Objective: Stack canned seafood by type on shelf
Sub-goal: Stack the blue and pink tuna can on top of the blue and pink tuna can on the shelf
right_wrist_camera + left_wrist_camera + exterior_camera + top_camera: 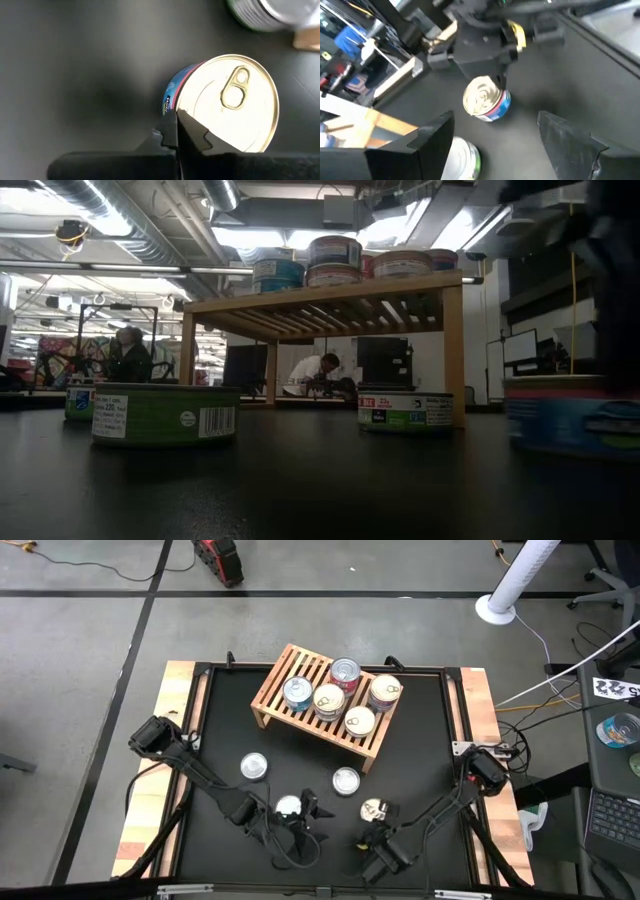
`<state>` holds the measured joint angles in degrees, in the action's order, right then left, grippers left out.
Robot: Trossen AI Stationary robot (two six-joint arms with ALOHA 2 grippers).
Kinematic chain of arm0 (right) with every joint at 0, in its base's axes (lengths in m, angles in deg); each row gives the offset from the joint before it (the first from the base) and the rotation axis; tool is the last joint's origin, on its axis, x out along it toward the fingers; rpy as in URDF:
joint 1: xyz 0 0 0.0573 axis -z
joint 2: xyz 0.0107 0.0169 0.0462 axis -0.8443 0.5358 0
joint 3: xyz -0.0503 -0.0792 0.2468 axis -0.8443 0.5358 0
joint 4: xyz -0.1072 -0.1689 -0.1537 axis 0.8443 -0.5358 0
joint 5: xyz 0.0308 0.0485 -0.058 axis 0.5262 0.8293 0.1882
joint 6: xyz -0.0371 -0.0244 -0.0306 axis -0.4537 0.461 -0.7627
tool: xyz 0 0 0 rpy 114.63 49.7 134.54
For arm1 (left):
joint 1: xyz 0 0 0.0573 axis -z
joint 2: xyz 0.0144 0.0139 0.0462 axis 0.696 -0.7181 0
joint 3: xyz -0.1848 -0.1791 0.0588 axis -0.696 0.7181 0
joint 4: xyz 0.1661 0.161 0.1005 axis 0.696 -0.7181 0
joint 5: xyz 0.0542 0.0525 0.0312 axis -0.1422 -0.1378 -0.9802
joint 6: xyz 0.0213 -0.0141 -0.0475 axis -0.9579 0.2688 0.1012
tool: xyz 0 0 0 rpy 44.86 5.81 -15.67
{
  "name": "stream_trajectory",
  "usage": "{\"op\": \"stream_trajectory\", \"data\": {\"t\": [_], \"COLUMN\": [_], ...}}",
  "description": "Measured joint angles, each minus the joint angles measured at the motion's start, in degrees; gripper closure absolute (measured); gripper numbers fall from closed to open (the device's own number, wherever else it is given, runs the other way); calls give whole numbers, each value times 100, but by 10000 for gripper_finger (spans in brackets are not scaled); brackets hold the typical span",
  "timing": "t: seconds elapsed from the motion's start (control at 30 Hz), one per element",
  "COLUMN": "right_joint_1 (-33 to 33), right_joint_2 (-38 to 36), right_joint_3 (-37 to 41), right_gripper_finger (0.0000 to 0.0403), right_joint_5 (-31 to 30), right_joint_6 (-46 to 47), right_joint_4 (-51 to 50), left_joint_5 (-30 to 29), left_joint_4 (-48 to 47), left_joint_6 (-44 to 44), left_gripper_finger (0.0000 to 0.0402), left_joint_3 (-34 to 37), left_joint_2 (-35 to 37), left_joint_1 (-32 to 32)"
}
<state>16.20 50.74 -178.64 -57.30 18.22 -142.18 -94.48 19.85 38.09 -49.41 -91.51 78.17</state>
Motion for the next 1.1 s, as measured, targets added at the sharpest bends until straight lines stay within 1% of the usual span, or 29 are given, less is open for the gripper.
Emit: {"op": "stream_trajectory", "data": {"t": [0.23, 0.43, 0.6, 0.8, 1.1], "right_joint_1": [253, 458, 640, 854, 1040], "right_joint_2": [35, 34, 34, 34, 34], "right_joint_3": [-577, -793, -945, -1117, -1124], "right_gripper_finger": [403, 403, 403, 403, 403], "right_joint_5": [-91, -103, 5, -5, 41], "right_joint_6": [-614, -1145, -1374, -1381, -1390], "right_joint_4": [265, 777, 896, 931, 1148], "left_joint_5": [0, 2, 39, 72, -40], "left_joint_4": [-817, -1337, -1370, -1326, -1268], "left_joint_6": [298, 515, 611, 617, 577], "left_gripper_finger": [119, 119, 119, 119, 119], "left_joint_3": [0, 0, 39, 41, 39], "left_joint_2": [0, 0, -11, -99, -524], "left_joint_1": [123, 157, 185, 196, 148]}}
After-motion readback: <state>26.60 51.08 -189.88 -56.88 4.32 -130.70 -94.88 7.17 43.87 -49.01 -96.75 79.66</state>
